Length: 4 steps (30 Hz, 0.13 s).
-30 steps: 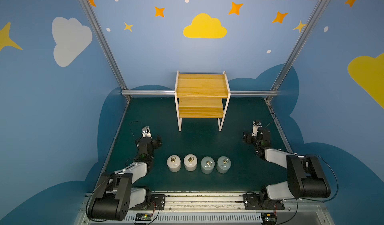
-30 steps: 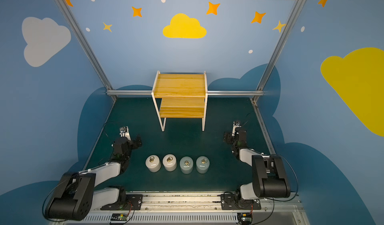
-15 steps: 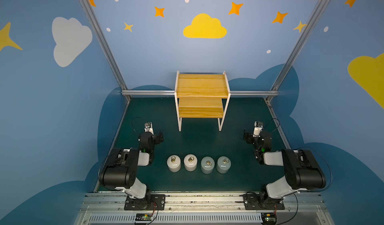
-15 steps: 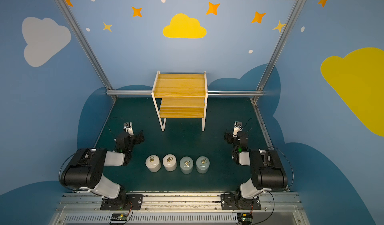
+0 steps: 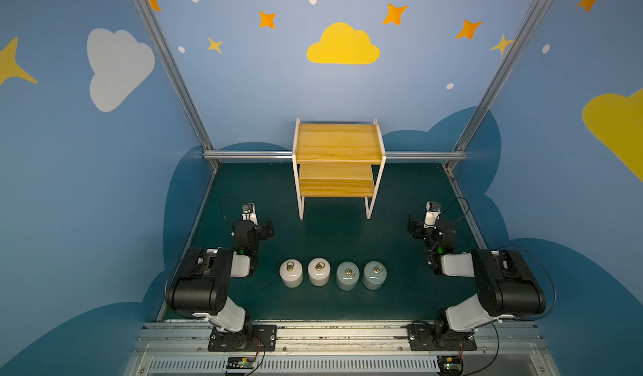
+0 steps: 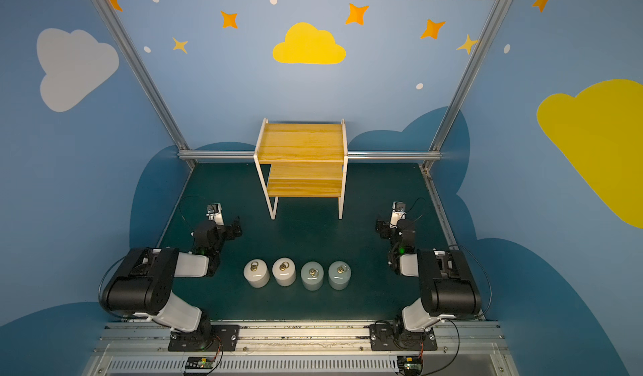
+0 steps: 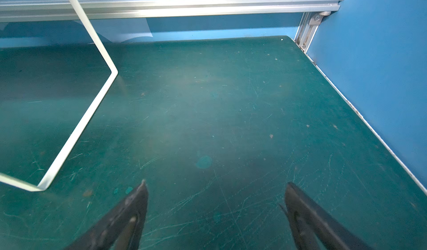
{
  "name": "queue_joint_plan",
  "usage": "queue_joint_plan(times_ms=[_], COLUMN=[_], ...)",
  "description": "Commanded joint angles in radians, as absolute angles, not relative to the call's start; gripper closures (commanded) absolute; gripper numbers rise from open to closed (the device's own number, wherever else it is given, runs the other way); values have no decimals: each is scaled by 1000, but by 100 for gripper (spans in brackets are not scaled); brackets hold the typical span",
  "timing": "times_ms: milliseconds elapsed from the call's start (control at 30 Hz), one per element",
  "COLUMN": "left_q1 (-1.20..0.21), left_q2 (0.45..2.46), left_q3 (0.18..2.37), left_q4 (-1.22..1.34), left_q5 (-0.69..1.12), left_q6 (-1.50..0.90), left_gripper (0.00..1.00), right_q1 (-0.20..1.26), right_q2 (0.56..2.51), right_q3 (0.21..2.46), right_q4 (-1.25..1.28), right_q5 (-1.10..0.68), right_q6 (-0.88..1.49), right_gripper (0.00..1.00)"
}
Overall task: Remove the tea canisters from the shelf
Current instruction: Reset both arms
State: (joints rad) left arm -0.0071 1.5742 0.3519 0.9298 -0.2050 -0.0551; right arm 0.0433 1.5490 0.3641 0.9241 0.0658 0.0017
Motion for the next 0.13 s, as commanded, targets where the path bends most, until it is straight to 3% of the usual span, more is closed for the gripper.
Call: queue_joint_plan(times_ms=[0,100], left_q1=[-5,-5], left_q2=[1569,1569], left_q3=[359,360], left_q4=[948,948], left_q5=[-194,-194], left_q6=[-48,-47], left_gripper=[0,0], right_q1=[48,49], right_q2=[1560,1559], right_q3=[371,365], right_q4=[941,949], right_q5=[55,57], right_q6=[-5,-8], right_gripper=[6,6])
